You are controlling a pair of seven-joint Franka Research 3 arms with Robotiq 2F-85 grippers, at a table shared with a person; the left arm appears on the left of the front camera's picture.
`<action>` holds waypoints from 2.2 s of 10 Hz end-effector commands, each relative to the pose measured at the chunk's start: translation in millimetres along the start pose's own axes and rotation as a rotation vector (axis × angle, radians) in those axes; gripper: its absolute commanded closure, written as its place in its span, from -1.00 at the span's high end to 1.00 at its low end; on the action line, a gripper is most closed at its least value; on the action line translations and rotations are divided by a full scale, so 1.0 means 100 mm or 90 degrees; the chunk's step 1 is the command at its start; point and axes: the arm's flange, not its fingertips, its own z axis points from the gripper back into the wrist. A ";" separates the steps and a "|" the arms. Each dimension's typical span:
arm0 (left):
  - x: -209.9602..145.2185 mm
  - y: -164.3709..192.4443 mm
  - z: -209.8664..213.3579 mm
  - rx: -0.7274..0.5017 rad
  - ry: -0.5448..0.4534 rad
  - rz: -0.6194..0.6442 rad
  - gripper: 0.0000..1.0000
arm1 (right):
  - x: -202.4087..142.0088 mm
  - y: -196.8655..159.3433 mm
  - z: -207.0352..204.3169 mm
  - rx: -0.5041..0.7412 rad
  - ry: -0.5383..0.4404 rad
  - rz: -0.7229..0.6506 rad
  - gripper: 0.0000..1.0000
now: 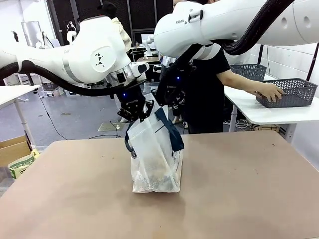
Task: Transfer purchased items from the store into the shopping bag.
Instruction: Move the Reusable shopping bag to the right side of the table.
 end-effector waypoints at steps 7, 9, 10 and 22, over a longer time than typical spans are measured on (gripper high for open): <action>-0.08 -0.07 0.11 -0.027 -0.044 -0.024 -1.00 | 0.12 0.14 -0.02 -0.010 0.003 0.000 -1.00; -0.09 -0.07 0.14 -0.033 -0.067 -0.029 -1.00 | 0.17 0.21 -0.06 -0.016 0.009 -0.001 -1.00; -0.10 -0.06 0.15 -0.035 -0.073 -0.029 -1.00 | 0.18 0.23 -0.07 -0.018 0.010 -0.002 -1.00; -0.12 -0.17 0.10 -0.050 -0.072 -0.033 0.54 | 0.18 0.30 -0.11 -0.015 0.007 -0.018 -1.00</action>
